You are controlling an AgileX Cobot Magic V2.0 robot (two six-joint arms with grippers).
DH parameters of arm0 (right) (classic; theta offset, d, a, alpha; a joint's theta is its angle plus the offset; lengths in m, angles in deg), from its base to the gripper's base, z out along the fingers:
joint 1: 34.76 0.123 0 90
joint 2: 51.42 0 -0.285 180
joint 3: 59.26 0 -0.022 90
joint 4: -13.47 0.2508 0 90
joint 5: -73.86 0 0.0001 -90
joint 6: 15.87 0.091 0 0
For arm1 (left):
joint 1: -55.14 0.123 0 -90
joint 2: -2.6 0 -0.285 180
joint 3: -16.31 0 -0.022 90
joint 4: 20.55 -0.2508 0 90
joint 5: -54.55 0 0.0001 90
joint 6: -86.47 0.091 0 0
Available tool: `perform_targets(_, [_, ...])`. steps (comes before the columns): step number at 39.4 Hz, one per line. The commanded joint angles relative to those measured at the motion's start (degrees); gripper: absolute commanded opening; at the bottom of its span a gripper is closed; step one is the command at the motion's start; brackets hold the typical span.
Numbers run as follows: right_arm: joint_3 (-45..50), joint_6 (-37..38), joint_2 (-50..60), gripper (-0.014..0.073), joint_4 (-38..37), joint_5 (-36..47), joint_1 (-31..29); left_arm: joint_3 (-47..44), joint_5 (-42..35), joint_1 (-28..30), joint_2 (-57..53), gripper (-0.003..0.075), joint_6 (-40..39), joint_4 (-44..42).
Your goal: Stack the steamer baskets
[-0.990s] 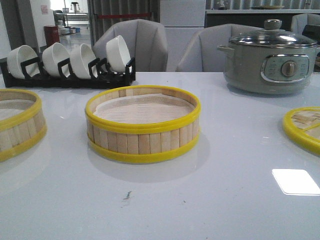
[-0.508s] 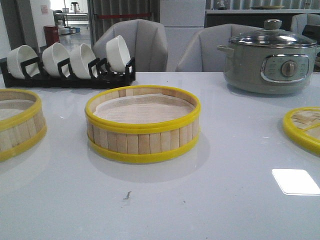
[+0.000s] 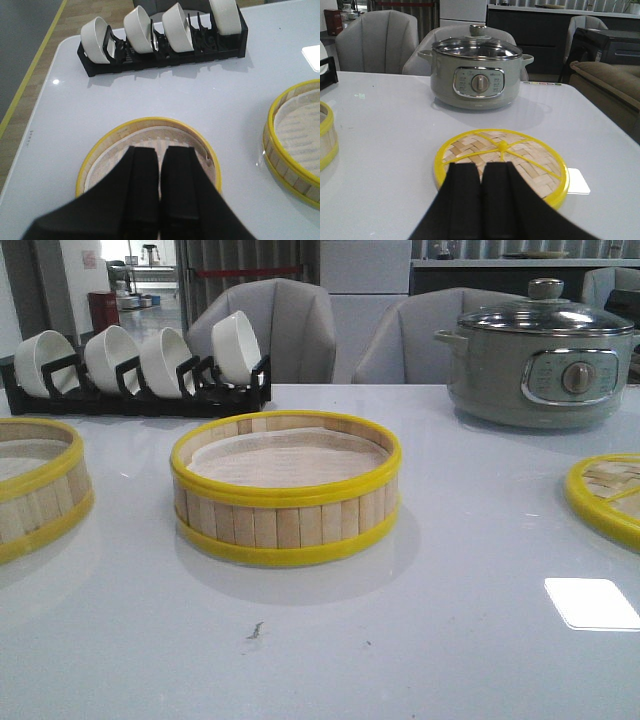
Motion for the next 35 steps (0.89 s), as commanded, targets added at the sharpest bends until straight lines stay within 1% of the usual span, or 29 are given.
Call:
perform_targets(1, [-0.93, -2.04, 1.18, 0.0035, -2.25, 5.84, -0.36, 2.11, -2.92, -0.09, -0.58, 0.0097, -0.13, -0.15])
perform_targets(6, [-1.18, -1.85, 1.18, 0.0035, -2.61, 9.43, -0.25, 2.11, -1.35, -0.09, -0.58, 0.0097, -0.13, -0.15])
perform_targets(8, [-1.95, 0.14, 1.04, 0.0035, -2.17, 9.94, 0.1, 2.11, -0.84, -0.09, -0.58, 0.0097, -0.13, -0.15])
perform_targets(12, [-5.21, 5.27, -0.45, 0.0035, -2.1, 7.49, 1.12, 2.11, -0.57, -0.09, -0.58, 0.0097, -0.13, -0.15])
perform_targets(15, [-9.74, 5.24, -3.16, 0.0035, -2.34, 2.86, 1.98, 2.11, -0.57, -0.09, -0.58, 0.0097, -0.13, -0.15])
perform_targets(19, [-19.23, 4.15, -9.71, 0.0035, -4.68, -6.67, 2.11, 2.11, 0.25, -0.09, -0.58, 0.0097, -0.13, -0.15])
perform_targets(22, [-25.22, 4.15, -15.94, 0.0035, -4.9, -10.12, 2.11, 2.11, 1.01, -0.09, -0.58, 0.0097, -0.13, -0.15])
perform_targets(25, [-31.18, 4.21, -24.06, 0.0035, -4.83, -11.75, 2.11, 2.11, 1.16, -0.09, -0.58, 0.0097, -0.13, -0.15])
perform_targets(29, [-36.1, 4.21, -32.77, 0.0035, -4.72, -13.99, 2.11, 2.11, 1.16, -0.09, -0.58, 0.0097, -0.13, -0.15])
perform_targets(35, [-38.4, 4.21, -40.07, 0.0035, -4.6, -14.35, 2.11, 2.11, 1.16, -0.09, -0.58, 0.0097, -0.13, 0.06])
